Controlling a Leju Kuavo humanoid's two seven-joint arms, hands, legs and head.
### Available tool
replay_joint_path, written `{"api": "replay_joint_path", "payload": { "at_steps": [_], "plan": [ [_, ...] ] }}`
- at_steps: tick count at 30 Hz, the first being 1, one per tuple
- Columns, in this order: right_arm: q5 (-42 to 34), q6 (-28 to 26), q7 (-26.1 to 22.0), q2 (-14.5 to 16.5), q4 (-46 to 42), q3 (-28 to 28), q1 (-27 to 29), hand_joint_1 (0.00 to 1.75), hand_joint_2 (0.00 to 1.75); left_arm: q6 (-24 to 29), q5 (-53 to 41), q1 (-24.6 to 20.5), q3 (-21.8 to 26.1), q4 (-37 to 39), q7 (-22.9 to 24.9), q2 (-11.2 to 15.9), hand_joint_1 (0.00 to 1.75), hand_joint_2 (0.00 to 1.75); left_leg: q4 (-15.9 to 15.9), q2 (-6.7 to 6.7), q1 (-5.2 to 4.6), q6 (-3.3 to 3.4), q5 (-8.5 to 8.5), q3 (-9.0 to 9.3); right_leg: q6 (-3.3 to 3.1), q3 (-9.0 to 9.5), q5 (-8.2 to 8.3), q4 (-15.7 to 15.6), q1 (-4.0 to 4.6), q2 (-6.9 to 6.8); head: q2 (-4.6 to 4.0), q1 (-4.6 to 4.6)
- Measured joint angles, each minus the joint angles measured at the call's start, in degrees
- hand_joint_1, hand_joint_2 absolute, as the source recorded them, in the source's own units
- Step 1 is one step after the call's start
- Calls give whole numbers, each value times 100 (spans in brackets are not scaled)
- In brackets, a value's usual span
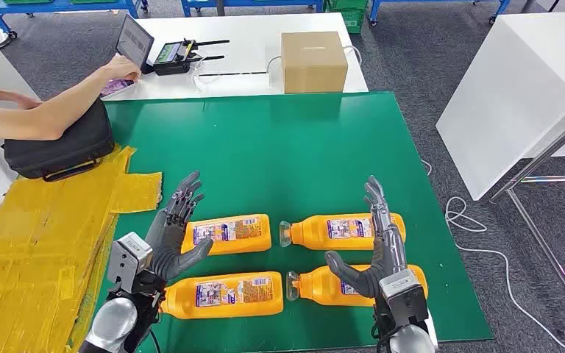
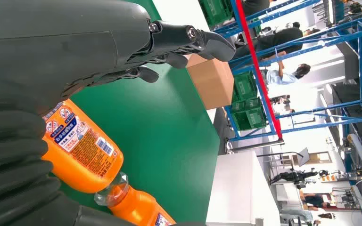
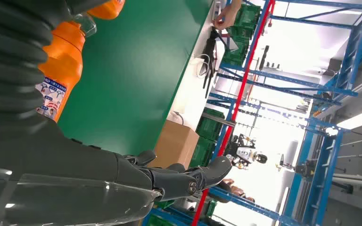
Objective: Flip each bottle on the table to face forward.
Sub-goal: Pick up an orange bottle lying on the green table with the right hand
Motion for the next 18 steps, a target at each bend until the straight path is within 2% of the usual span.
{"api": "replay_joint_path", "payload": {
  "at_steps": [18],
  "plan": [
    [-1, 0, 0, 0, 0, 1, 0, 0, 175, 0, 0, 0, 0, 0, 0, 0, 0, 175, 0, 0, 0, 0, 0, 0, 0, 0, 0, 0, 0, 0, 0, 0]
  ]
}}
